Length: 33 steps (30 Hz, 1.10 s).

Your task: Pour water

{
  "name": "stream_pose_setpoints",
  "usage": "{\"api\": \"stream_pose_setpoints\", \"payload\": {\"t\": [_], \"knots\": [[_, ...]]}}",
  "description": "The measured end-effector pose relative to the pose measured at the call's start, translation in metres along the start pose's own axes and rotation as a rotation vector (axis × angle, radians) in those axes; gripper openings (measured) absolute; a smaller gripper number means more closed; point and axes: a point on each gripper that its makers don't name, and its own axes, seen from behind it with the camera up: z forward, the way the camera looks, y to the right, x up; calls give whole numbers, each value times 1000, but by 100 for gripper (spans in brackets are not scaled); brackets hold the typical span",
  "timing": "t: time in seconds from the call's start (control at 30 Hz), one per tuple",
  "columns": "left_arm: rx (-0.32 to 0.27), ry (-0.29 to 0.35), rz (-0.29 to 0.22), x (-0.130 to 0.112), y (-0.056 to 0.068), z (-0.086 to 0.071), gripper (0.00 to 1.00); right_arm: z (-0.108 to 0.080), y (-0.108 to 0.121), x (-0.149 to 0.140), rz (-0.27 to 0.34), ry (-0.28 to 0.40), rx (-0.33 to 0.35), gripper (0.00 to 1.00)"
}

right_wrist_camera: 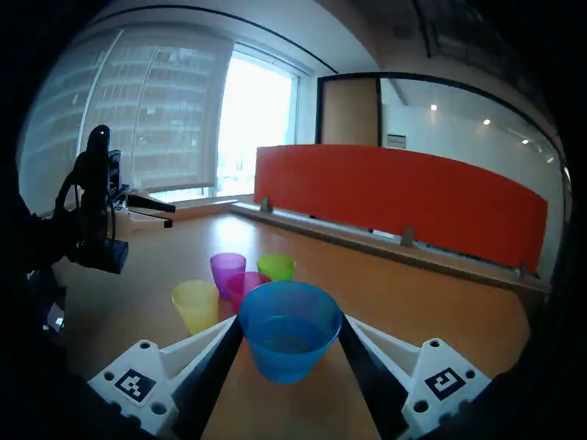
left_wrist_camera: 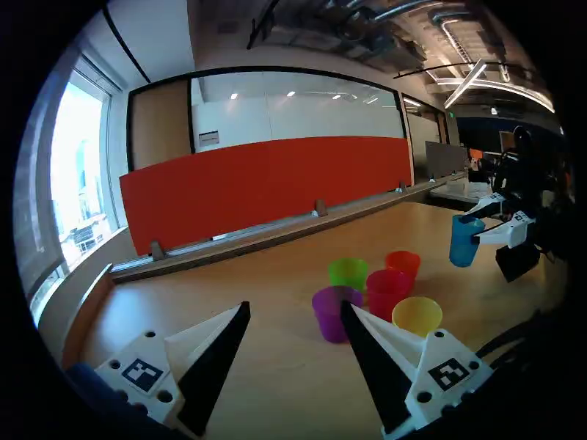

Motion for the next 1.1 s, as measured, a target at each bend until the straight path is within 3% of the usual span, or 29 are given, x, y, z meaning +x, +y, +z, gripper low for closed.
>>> {"api": "stream_pose_setpoints", "payload": {"t": [0.2, 0.6, 0.8, 1.1], "knots": [[-37, 3, 11, 9, 8, 4, 91, -2, -2, 11, 5, 40, -14, 92], [-196, -38, 10, 17, 28, 24, 91, -2, -5, 15, 23, 66, -23, 92], [-230, -66, 42, 19, 29, 37, 91, -2, -5, 14, 24, 73, -27, 92], [-304, -120, 94, 12, 43, 52, 91, -1, -6, 9, 27, 74, -37, 92]]}}
